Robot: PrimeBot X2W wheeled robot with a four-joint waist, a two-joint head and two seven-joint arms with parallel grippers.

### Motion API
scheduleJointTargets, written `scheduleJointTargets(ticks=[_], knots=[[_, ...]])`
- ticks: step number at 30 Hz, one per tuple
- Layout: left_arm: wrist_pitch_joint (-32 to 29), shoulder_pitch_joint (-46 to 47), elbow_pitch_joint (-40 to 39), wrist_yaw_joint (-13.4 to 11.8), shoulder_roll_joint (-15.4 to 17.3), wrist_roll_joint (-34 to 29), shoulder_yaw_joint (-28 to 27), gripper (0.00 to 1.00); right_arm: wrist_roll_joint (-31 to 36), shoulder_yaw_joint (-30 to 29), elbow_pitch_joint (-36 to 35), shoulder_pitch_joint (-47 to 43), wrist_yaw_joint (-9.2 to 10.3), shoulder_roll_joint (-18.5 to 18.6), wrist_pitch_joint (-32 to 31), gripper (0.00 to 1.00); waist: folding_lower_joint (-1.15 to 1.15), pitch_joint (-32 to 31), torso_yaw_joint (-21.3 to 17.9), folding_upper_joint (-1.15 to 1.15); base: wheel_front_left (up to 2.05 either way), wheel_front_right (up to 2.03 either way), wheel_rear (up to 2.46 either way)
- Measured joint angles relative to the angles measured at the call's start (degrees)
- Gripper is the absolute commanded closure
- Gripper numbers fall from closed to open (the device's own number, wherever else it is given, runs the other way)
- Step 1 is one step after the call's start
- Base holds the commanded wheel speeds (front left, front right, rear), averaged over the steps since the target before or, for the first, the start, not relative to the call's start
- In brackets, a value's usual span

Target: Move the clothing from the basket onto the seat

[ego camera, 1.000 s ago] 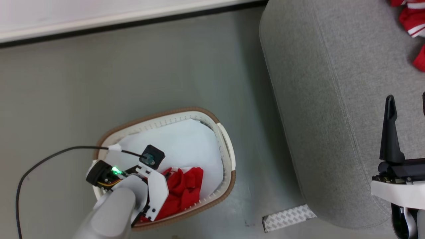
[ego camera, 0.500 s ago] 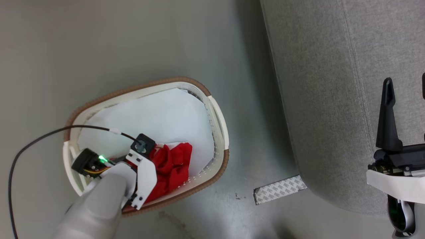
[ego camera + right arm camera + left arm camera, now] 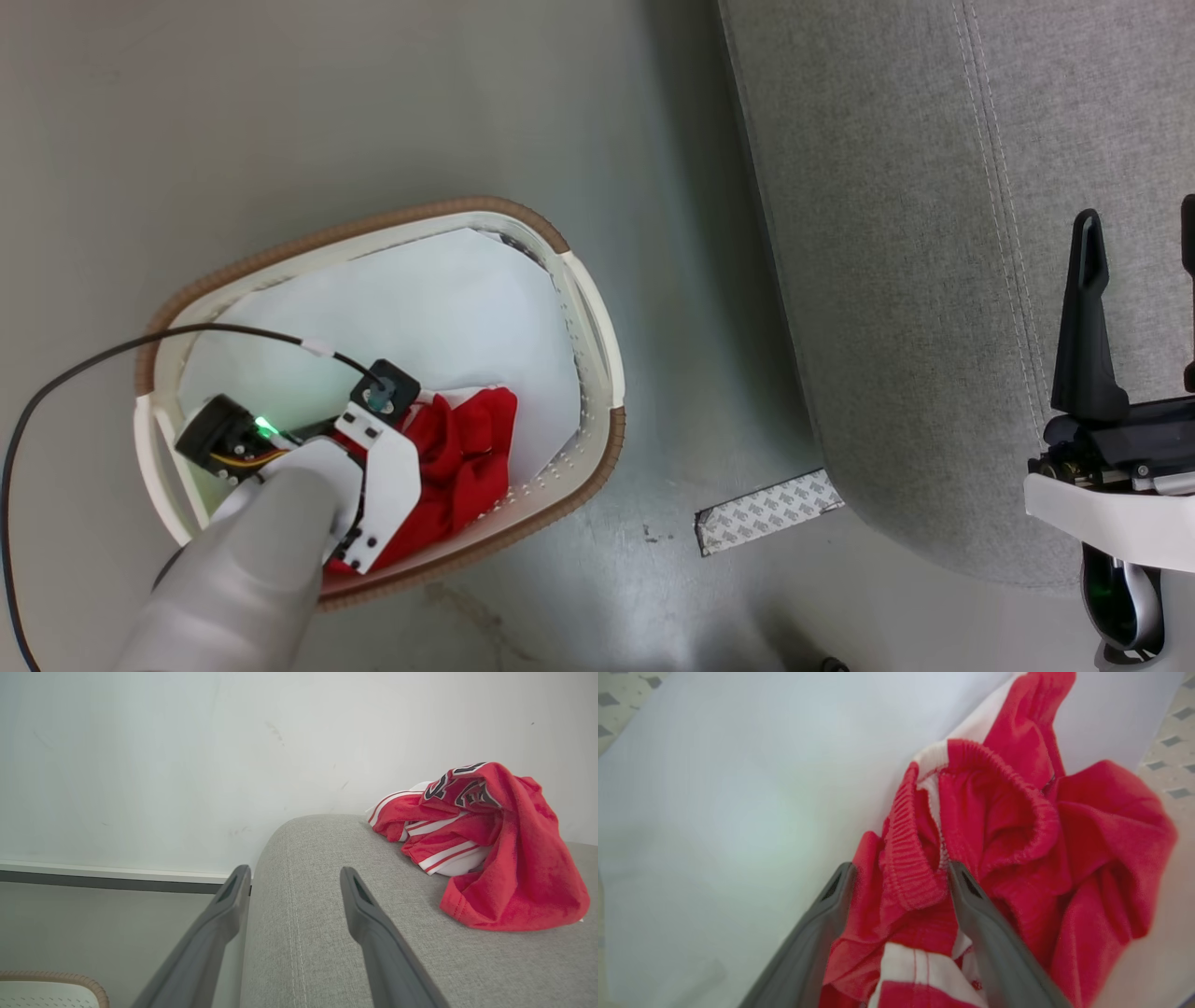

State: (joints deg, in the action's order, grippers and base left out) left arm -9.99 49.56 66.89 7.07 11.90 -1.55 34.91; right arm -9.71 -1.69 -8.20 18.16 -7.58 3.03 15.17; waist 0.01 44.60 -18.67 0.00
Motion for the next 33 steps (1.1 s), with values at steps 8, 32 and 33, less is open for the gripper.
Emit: scheduleJointTargets(ticks=[8, 32, 33], knots=[[1.02, 0.89, 1.27, 0.21, -0.15, 1.42, 0.93, 0.81, -0.47, 0.51, -0.08, -0.02, 0.00, 0.00, 0.00, 0.00, 0.00, 0.83, -0.69, 0.00, 0.00, 0.00, 0.00], [12.39, 0.01, -5.31, -0.07, -3.39, 13.40, -0.29, 1.00, 0.68, -5.33, 0.49, -2.24, 0.00, -0.10, 0.00, 0.00, -0.01, -9.27, 4.84, 0.00, 0.00, 0.00, 0.00], [13.14, -0.43, -6.13, -0.15, -3.49, 13.73, -0.65, 1.00, 0.73, -5.66, 0.52, -2.38, 0.00, -0.10, 0.00, 0.00, -0.01, -10.15, 5.33, 0.00, 0.00, 0.00, 0.00]])
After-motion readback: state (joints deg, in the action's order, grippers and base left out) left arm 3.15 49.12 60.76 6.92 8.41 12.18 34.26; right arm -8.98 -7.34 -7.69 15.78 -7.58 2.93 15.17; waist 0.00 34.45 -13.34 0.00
